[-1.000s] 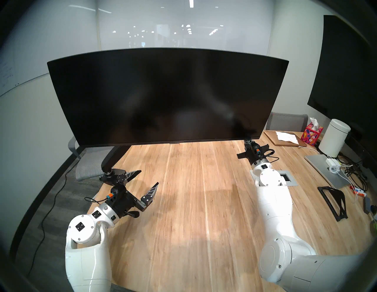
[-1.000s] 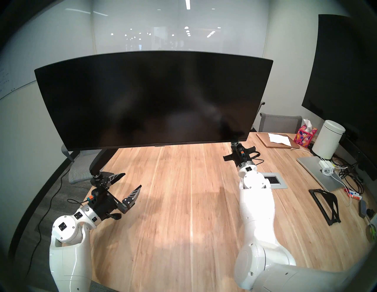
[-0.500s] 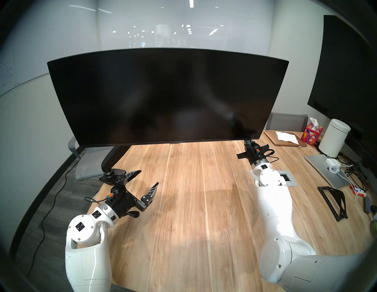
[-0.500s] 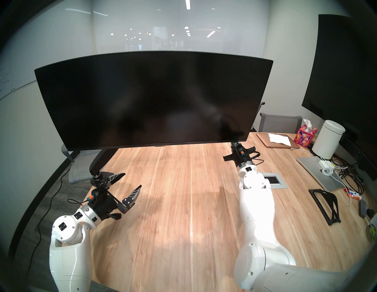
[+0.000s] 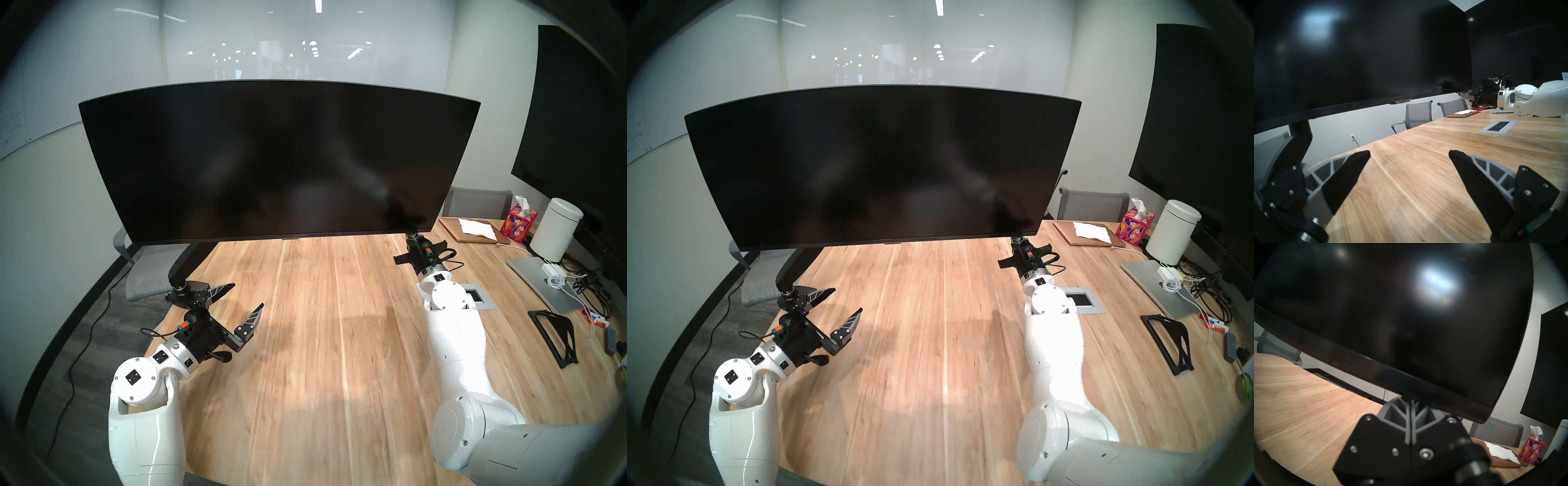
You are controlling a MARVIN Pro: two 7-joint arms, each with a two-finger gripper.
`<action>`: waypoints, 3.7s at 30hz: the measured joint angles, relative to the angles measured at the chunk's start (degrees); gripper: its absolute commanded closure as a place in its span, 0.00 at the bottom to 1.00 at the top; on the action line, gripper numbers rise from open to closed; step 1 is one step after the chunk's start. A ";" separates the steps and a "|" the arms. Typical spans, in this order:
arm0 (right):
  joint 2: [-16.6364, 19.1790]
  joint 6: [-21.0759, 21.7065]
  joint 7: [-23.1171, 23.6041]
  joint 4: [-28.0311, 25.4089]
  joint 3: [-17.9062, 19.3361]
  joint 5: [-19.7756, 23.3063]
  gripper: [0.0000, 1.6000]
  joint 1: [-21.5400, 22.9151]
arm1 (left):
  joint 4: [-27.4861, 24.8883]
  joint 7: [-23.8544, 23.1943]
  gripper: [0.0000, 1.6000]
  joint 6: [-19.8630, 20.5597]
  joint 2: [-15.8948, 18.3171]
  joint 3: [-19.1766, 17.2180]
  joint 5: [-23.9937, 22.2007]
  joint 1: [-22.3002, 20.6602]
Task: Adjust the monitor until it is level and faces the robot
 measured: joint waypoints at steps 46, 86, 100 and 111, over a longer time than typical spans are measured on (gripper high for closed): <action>0.69 0.14 0.12 1.19 -0.39 0.00 1.00 0.45 | -0.03 0.05 0.00 0.00 0.00 0.00 0.00 0.01; 1.17 0.43 2.63 -1.50 0.71 0.34 1.00 -1.59 | -0.06 0.20 0.00 0.01 0.00 0.03 0.00 0.02; 1.22 1.36 4.84 -3.43 1.93 0.30 1.00 -2.74 | -0.08 0.25 0.00 0.02 0.00 0.05 0.00 0.04; 1.04 1.60 6.69 -6.75 3.78 0.92 1.00 -5.36 | -0.09 0.27 0.00 0.02 0.00 0.06 0.01 0.06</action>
